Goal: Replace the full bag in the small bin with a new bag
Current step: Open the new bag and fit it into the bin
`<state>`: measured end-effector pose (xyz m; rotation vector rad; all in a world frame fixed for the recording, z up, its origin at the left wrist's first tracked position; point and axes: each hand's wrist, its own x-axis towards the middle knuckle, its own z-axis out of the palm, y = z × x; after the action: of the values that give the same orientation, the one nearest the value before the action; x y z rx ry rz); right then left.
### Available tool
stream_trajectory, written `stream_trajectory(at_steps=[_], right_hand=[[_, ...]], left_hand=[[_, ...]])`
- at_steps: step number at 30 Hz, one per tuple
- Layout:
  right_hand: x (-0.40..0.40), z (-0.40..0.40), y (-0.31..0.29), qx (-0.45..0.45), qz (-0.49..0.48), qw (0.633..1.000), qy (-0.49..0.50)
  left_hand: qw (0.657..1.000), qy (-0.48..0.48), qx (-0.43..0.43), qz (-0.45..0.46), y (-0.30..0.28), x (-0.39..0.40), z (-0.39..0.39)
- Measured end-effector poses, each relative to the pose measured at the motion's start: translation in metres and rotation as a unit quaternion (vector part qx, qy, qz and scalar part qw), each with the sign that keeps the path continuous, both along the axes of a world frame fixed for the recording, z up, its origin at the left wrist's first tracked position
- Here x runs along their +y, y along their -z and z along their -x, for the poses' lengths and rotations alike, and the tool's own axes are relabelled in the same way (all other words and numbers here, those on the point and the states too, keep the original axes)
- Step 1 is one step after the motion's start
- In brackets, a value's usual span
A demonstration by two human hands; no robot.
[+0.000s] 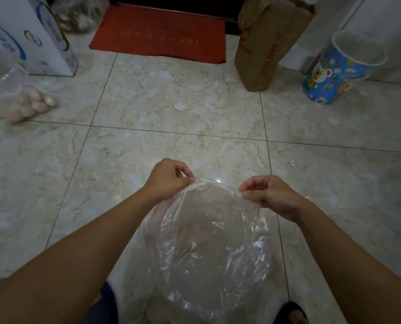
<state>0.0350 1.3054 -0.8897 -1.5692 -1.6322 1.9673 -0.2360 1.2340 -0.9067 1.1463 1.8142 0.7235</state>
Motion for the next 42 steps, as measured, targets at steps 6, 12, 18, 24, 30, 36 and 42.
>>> stream_trajectory(at_steps=[6,12,18,24,30,36,42], right_hand=[[-0.004,0.007,0.011,0.002,-0.025,0.998,0.058],[0.001,0.009,0.029,0.009,0.104,0.989,0.106],[0.001,0.016,0.037,0.020,0.225,0.966,0.127],[-0.003,0.011,0.045,0.030,0.300,0.940,0.160],[-0.009,0.002,0.048,0.023,0.305,0.939,0.158],[-0.024,-0.003,0.023,0.048,0.297,0.949,0.100],[-0.033,-0.011,0.002,0.046,0.288,0.954,0.067]], left_hand=[[0.999,-0.004,-0.030,0.029,0.002,0.001,-0.003],[0.975,-0.073,-0.163,0.132,0.008,-0.001,0.000],[0.954,-0.114,-0.198,0.195,0.010,-0.002,0.004],[0.952,-0.113,-0.171,0.229,0.021,-0.004,0.013],[0.954,-0.093,-0.123,0.257,0.035,-0.030,0.032],[0.939,-0.103,-0.172,0.279,0.031,-0.055,0.051],[0.920,-0.081,-0.275,0.266,0.011,-0.069,0.058]])
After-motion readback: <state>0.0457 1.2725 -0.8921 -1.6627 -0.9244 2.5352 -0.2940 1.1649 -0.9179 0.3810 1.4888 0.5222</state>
